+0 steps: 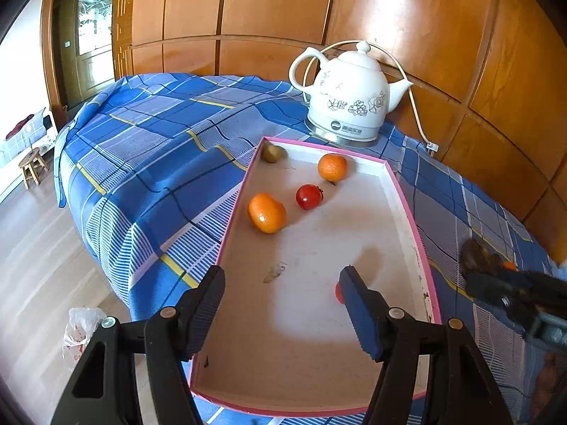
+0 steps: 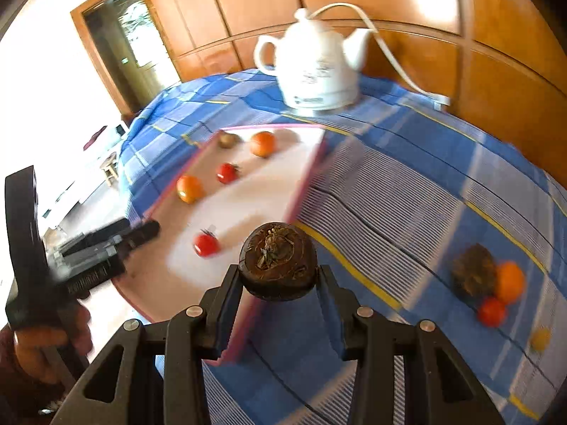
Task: Organize fruits
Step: 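Carry the dark brown fruit with the right gripper into the tray and release, then move both grippers back from the tray to the remaining fruit cluster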
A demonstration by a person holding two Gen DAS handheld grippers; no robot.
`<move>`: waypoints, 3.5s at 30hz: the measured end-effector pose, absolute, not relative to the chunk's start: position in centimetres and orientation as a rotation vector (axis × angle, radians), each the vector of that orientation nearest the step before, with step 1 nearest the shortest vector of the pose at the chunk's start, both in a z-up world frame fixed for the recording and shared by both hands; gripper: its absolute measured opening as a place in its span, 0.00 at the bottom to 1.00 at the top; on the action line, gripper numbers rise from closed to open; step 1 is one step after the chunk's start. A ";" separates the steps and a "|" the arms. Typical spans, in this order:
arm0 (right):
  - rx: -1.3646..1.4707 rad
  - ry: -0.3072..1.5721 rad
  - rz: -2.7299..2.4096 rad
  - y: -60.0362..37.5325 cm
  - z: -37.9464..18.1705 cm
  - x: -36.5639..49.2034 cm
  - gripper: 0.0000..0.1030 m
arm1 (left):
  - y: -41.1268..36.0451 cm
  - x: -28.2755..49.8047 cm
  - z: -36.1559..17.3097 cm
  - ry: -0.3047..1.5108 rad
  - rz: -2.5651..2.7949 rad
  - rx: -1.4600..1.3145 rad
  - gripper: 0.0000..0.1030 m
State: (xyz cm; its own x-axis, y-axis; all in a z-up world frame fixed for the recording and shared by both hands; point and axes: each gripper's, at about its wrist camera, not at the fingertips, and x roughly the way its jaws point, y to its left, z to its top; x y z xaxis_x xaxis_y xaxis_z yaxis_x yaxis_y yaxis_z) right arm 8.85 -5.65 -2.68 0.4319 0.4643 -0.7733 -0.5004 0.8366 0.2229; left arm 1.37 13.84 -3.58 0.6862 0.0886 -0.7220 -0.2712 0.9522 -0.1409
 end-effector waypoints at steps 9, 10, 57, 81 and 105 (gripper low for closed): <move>-0.101 1.006 0.617 0.0 -4.8 12.4 0.43 | 13.9 1.5 -4.0 0.808 0.192 -0.254 0.65; -0.115 1.008 0.610 0.3 -5.2 12.6 0.43 | 13.9 1.6 -4.1 0.810 0.191 -0.254 0.65; -0.128 0.840 0.366 -9.8 -1.6 7.0 0.43 | 10.1 1.0 -2.8 0.784 0.107 -0.166 0.65; -0.090 0.816 0.124 -22.4 0.7 6.9 0.43 | 6.7 1.3 -2.3 0.794 0.025 -0.080 0.65; 0.023 0.875 -0.146 -36.0 -0.1 8.2 0.43 | 4.2 1.9 -2.7 0.863 -0.082 -0.087 0.66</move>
State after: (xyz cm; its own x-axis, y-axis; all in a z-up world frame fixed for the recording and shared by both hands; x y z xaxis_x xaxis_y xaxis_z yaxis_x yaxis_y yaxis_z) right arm 8.24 -35.99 -0.06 0.6314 -0.1178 -0.7664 0.1367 0.9898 -0.0396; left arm 1.85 4.19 -2.74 0.6472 -0.1077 -0.7547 0.0371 0.9932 -0.1100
